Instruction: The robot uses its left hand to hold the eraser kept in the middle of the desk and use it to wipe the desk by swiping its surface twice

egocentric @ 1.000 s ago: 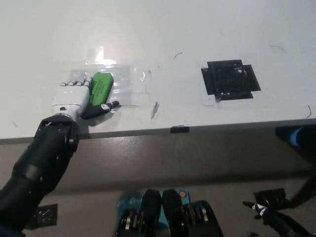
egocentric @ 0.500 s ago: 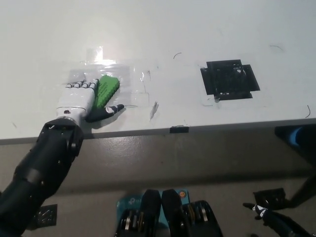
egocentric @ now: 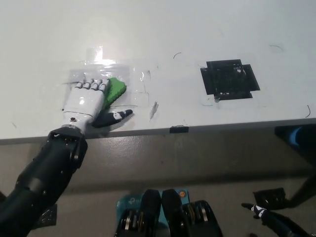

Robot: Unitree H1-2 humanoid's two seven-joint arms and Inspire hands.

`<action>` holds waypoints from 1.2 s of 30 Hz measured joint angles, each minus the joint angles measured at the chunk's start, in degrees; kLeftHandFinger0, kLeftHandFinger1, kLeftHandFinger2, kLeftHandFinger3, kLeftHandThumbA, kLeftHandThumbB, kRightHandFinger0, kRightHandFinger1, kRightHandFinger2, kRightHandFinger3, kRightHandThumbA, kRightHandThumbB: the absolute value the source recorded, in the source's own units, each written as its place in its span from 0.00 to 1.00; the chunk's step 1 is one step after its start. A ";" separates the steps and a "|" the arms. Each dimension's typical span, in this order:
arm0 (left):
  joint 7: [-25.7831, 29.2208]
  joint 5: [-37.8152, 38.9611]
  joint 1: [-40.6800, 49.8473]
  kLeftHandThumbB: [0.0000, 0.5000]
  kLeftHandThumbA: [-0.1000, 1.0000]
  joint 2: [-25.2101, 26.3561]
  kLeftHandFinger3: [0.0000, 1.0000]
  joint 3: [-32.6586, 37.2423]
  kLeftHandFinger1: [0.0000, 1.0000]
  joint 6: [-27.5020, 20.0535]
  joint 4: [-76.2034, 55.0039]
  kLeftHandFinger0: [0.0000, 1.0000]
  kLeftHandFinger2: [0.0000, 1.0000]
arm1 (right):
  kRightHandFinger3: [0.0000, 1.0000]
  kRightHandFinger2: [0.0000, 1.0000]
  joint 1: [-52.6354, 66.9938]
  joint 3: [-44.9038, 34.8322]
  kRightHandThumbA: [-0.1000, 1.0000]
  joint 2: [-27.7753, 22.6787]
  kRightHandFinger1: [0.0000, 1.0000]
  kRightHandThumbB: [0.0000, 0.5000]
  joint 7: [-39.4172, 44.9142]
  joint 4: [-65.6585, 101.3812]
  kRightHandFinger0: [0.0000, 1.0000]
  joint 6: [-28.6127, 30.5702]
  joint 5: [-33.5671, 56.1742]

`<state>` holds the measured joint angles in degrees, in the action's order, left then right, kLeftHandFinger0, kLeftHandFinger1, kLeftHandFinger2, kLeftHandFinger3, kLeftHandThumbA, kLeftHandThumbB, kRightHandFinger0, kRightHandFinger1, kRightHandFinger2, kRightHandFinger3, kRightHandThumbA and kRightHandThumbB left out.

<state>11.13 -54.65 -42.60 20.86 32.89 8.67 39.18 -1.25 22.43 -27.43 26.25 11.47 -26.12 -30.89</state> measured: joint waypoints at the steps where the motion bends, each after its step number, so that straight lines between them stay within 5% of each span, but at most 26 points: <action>1: 0.72 -0.06 0.17 0.82 1.00 0.03 1.00 -0.03 1.00 -0.39 -1.13 1.00 1.00 | 1.00 1.00 0.01 -0.03 0.48 0.00 0.87 0.09 0.03 0.03 0.79 0.00 -0.11; 7: 3.65 -0.60 0.30 0.79 1.00 -0.02 1.00 -0.34 1.00 -1.68 -4.18 1.00 1.00 | 1.00 1.00 0.10 -0.47 0.46 0.07 0.88 0.08 0.36 0.22 0.79 0.00 -0.38; 13: 5.65 -0.44 1.50 0.86 1.00 -0.33 1.00 -1.21 1.00 -3.40 -4.42 1.00 1.00 | 1.00 1.00 0.09 -0.65 0.49 0.07 0.86 0.10 0.61 0.25 0.77 -0.01 -0.50; 18: 7.59 -0.86 4.30 0.74 1.00 -1.34 1.00 -0.50 1.00 -4.17 -2.10 1.00 1.00 | 1.00 1.00 0.04 -0.91 0.43 0.26 0.88 0.08 0.76 0.26 0.79 -0.01 -0.52; 20: 8.34 -1.01 5.36 0.81 1.00 -1.67 1.00 -0.04 1.00 -4.62 -0.76 1.00 1.00 | 1.00 1.00 0.00 -0.97 0.45 0.28 0.87 0.09 0.84 0.26 0.78 -0.01 -0.52; 28: 10.45 -1.30 5.38 0.77 1.00 -1.71 1.00 0.16 1.00 -5.93 1.04 1.00 1.00 | 1.00 1.00 -0.50 -1.03 0.48 0.27 0.87 0.09 0.96 0.25 0.78 -0.03 -0.53; 36: 10.43 -0.57 5.35 0.84 1.00 -1.79 1.00 -0.38 1.00 -6.05 2.00 1.00 1.00 | 1.00 1.00 -0.53 -1.17 0.47 0.36 0.87 0.10 1.05 0.25 0.78 -0.06 -0.53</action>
<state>21.56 -55.23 -37.25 19.07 32.51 2.62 41.18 -1.78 21.26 -27.08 27.30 11.72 -26.18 -31.42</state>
